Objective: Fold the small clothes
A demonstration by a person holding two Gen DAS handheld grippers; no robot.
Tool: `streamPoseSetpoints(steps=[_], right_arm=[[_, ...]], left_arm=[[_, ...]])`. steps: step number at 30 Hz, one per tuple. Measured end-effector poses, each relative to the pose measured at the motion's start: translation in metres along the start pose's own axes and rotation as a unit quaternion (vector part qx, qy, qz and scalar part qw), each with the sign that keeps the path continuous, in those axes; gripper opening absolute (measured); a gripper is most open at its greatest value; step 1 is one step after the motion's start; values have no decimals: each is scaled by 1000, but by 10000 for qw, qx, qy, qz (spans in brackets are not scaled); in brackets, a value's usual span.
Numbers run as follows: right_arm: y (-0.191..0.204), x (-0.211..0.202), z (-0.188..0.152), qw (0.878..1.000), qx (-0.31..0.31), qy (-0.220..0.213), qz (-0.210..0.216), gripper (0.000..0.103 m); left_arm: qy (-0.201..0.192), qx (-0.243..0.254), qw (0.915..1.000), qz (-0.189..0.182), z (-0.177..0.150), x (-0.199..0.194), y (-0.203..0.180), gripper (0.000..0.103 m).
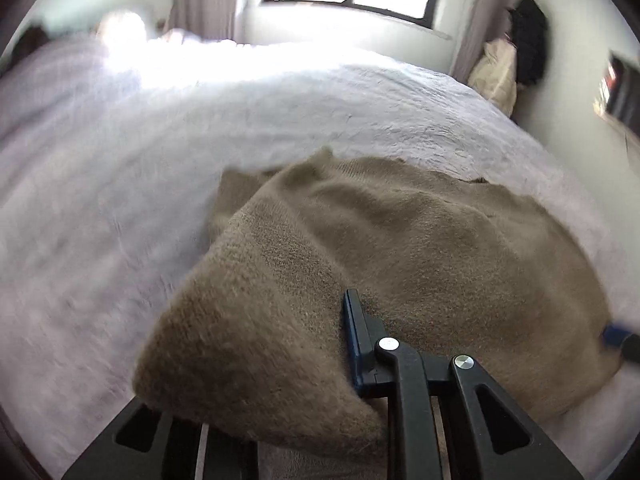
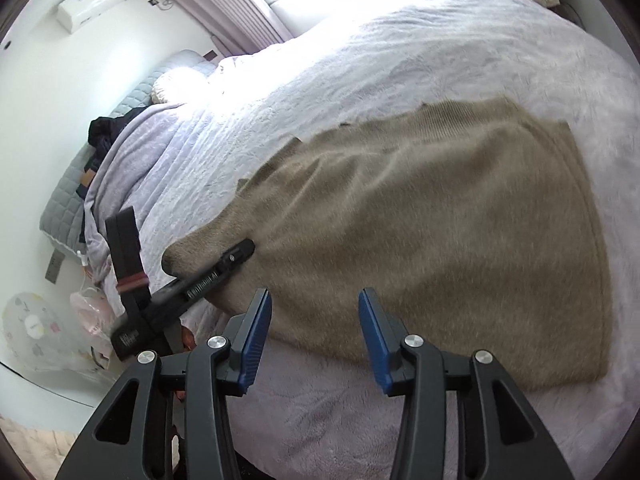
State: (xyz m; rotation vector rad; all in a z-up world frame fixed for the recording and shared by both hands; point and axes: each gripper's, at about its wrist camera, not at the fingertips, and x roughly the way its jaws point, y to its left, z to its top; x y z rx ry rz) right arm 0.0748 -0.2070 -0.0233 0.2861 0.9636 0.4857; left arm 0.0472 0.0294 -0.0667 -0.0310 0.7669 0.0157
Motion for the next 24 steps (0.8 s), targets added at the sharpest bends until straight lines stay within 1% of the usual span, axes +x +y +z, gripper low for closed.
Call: streamPoseSetpoints(steps=[2,4,6,8,9,11,13,16,17,20,21,24], right_arm=[[4,-4,15,10000,-41,-10,88,51],[8,-3,37,9998,-52,88,160,59],[18,3,60,9992,-188,296,167,75],[36,16,84,9968,-471,620,161,80],[47,26,96,9941,-643,859,152,81],[69,50,114,9861,-918,1378,125,81],[92,77,126,9772,-1127,1799,96,81],[124,122,134,9599,-1485,2376,-16,82],[134,138,135,9522,-1661,2561,-96,82],[156,181,128,9232,-2202,3111,-491,82],[163,193,125,9123,-2409,3247,-655,82],[178,221,116,8853,-2856,3525,-1018,82]], left_arm=[[-282,586,9975,282,0,-8,-20,20],[-474,954,9935,391,1,-13,-33,20],[-566,1161,9906,440,0,-14,-40,20],[-614,1285,9886,492,0,-14,-45,20],[-646,1347,9874,531,-1,-15,-47,20],[-703,1449,9853,563,-3,-16,-52,20],[-775,1574,9828,575,-6,-18,-56,20],[-853,1670,9808,533,-9,-18,-59,20],[-869,1683,9805,517,-11,-17,-59,20],[-901,1654,9810,473,-15,-20,-54,20],[-889,1623,9817,448,-15,-19,-52,20],[-852,1509,9841,389,-15,-18,-46,20]])
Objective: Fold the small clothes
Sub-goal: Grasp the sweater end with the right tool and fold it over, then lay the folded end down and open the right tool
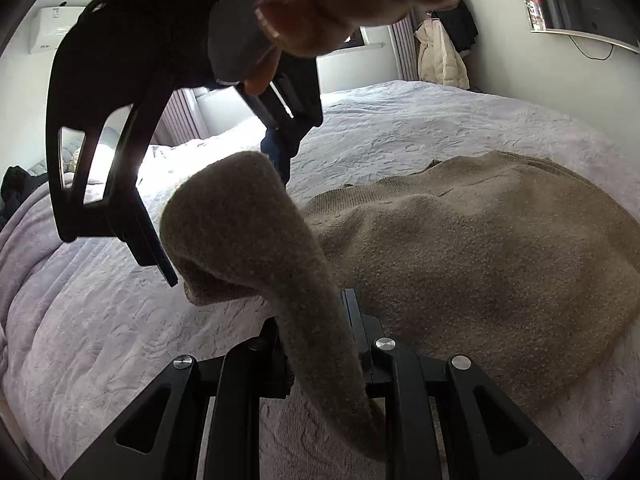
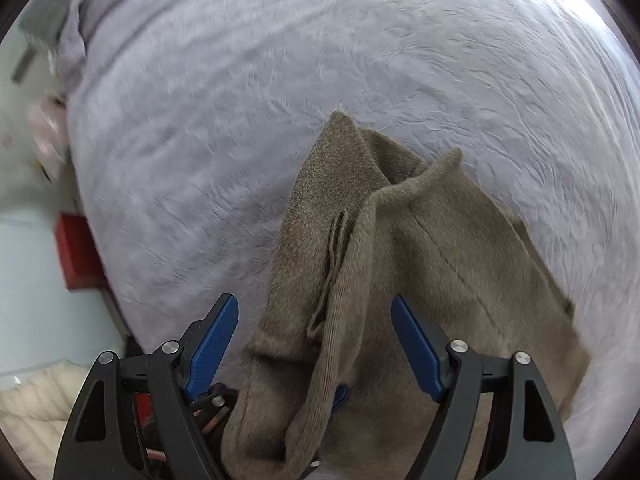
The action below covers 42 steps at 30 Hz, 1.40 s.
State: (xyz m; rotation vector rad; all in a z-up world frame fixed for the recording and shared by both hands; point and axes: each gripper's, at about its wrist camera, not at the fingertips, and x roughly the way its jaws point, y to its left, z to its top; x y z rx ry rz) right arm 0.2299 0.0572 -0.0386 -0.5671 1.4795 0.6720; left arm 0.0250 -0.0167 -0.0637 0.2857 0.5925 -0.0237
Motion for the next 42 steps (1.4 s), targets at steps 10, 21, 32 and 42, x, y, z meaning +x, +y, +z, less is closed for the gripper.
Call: streamPoseSetpoints(steps=[10,21,32,42], right_arm=[[23,48,29,9944,-416,577,-788,72],[-50,-61,-66,9858,816,-1463,-107,20],[-139,-130,-217,9280,2185,-3003,299,20],[-241,-24,-323,8776,3604,-3053,820,21]], left_arm=[[-73,-46,9999,-69,-4,-8,1,20],[-449,-209,9969,-618,39,-54,-5,20],[-666,645,9855,-1419,79,-97,-118,20],[190,1598,9745,-1564,47,-61,-229,20]])
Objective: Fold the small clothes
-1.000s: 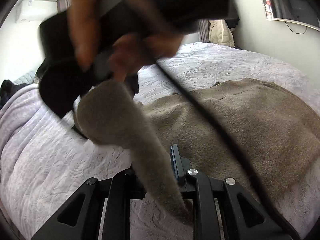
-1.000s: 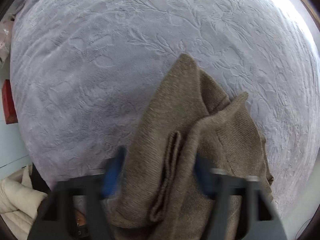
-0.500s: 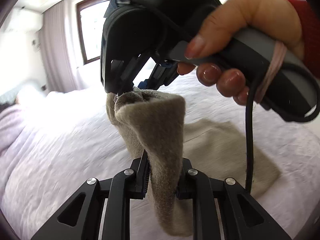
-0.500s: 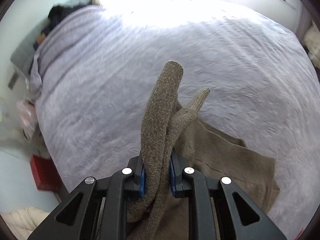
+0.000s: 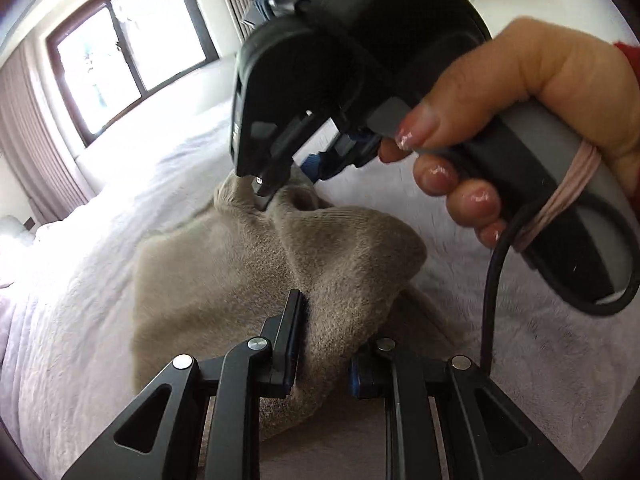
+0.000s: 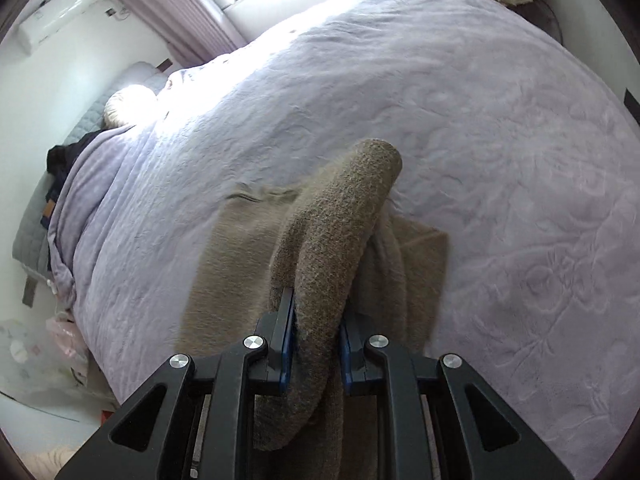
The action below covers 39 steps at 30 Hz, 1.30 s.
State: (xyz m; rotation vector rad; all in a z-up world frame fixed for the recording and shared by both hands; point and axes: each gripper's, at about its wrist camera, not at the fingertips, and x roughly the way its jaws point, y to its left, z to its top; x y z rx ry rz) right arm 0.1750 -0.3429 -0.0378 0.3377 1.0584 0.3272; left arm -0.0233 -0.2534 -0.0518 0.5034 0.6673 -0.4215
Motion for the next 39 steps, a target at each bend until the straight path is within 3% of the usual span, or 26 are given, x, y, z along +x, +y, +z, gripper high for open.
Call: streamPoseSetpoints(steps=[5,6,7,8,12,17,20,24,28,33,34,35,36,39], right_arm=[[-36,15,-16,9943,747,-262,715,25],[-37,13,-17,9935,791,-286,764,28],[-37,10,-18,9933,818,-299,757,29],[-35,6,-20,9935,839,-301,707,31],[-26,-26,-38,9936,775,-438,703,46],[-24,-69,-88,9894,743,-666,1058,46],[-28,-80,-124,9815,1000,-742,1454,46],[-24,-68,-155,9741,1287,-703,1722,47],[-18,-49,-163,9706,1499,-751,1728,47],[-26,-33,-161,9493,2118,-1055,2068,46],[-26,-34,-158,9484,2146,-1112,2050,42],[-22,-37,-155,9500,2123,-1204,1949,17],[-17,-42,-153,9524,2040,-1294,1861,9],[-2,-58,-155,9607,1728,-1504,1568,9]], left_arm=[[111,151,9998,24,-1,1,-6,24],[147,160,9998,22,-1,0,-8,42],[162,106,9998,77,-8,-4,-3,69],[102,24,9999,120,-8,-6,2,76],[21,-338,9993,-148,-21,-28,27,77],[-1,-1005,9947,-198,-52,-58,78,77],[201,-1379,9902,-13,-73,-63,106,77],[461,-1704,9841,-219,-100,-53,130,77],[472,-1688,9843,-201,-97,-39,121,77],[576,-1933,9790,290,-90,-21,129,77],[594,-1960,9780,390,-94,-26,135,77],[597,-1981,9774,432,-94,-26,139,77],[580,-2011,9771,388,-95,-27,141,77],[583,-2005,9775,304,-104,-28,145,78]])
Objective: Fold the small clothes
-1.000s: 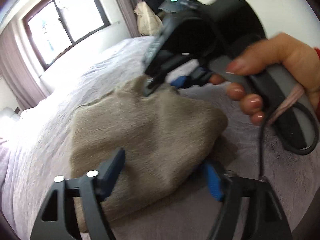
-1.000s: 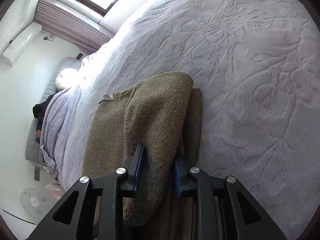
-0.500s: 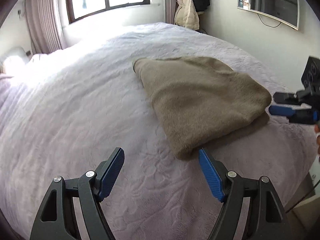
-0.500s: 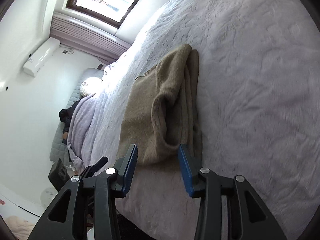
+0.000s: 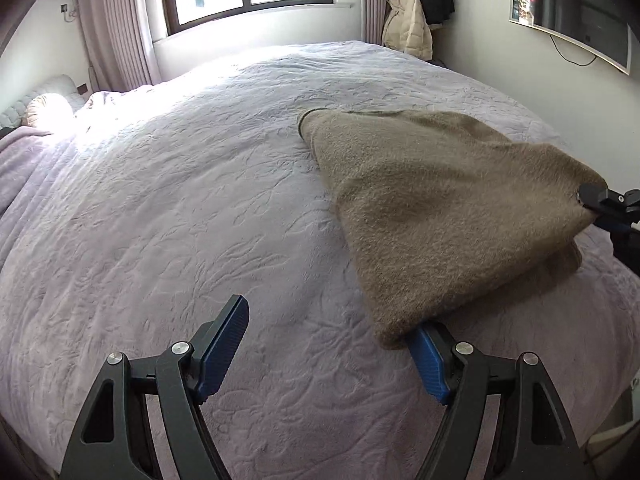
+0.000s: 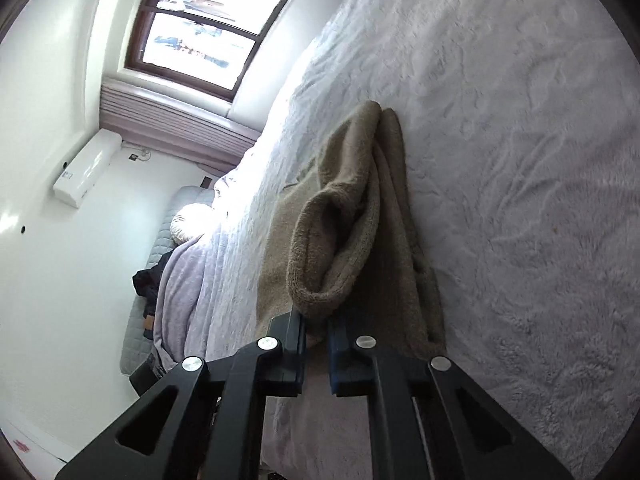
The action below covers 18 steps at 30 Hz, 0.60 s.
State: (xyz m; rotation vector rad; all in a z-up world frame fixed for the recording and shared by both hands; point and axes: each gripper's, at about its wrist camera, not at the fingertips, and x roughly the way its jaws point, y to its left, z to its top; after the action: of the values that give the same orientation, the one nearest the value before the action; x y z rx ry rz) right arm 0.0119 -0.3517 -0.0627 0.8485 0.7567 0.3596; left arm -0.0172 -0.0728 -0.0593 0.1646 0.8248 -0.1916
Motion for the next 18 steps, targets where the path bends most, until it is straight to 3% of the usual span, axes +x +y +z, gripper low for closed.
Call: streamPoseSetpoints(steps=[4,8,10,13,16,18], right_arm=[[-31,8,-19,9972,316,298,-603,9],[-40,-3,-26,9983,376,216,-396,8],[-33,-12,-26,9978,178,224,-603,8],[-9,-29,-21,9953,-314,-169,-900,15],[18,-37,-11,9941,-670,-493,-691,15],[33,-31,-4,9938,-812,-470,-589,15]], left_arm=[[183,27,9998,-100,-12,3,-1,78],[208,79,9994,-255,-19,-12,6,78],[125,87,9994,-305,-15,-22,13,78],[-94,-131,9993,-337,4,-34,25,78],[-156,-271,9989,-354,29,-29,21,78],[-106,-234,9992,-308,40,-19,11,78]])
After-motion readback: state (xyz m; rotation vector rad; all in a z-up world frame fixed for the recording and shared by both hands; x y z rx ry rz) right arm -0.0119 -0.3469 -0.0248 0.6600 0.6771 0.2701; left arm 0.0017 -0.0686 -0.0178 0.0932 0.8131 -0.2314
